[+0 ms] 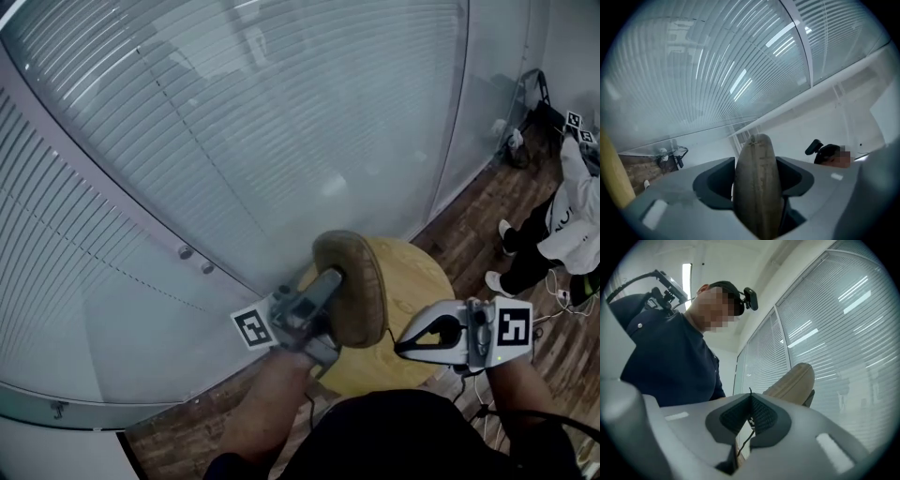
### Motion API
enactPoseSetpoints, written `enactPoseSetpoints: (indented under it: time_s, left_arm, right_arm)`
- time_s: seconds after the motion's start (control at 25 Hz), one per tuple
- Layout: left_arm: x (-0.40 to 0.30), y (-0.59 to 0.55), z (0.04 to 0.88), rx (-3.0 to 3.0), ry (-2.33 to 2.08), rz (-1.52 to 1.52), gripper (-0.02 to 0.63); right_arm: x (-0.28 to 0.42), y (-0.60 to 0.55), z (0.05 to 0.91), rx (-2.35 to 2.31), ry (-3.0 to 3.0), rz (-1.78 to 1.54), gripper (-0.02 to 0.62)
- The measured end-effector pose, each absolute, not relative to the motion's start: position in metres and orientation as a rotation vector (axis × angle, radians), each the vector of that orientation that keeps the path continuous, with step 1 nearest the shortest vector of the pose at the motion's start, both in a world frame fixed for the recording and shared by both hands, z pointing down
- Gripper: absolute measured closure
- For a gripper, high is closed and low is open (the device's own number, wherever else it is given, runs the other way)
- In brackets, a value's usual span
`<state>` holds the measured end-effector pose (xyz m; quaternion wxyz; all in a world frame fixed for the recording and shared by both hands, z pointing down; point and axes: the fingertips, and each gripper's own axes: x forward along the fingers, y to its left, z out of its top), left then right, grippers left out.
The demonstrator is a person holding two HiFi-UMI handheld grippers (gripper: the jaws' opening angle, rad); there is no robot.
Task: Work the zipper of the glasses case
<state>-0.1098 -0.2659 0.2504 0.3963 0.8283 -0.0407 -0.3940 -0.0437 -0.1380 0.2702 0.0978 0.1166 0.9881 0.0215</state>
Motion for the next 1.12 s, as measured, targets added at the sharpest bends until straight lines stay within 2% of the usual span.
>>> enactPoseSetpoints:
  time_s: [0.64,1.12]
  left_arm:
    - [-0.093,-0.287,0.206,2.013,-0.201,-1.056,0.327]
    - [-0.088,-0.295,0.227,1.934,-0.26,-1.066,0.325]
  right_arm:
    - [-0.06,-0.13,0.251,0.225,2.901,0.185,0.589]
    - [-0.086,-0.133,0.281,0.163,3.046,0.38,0.589]
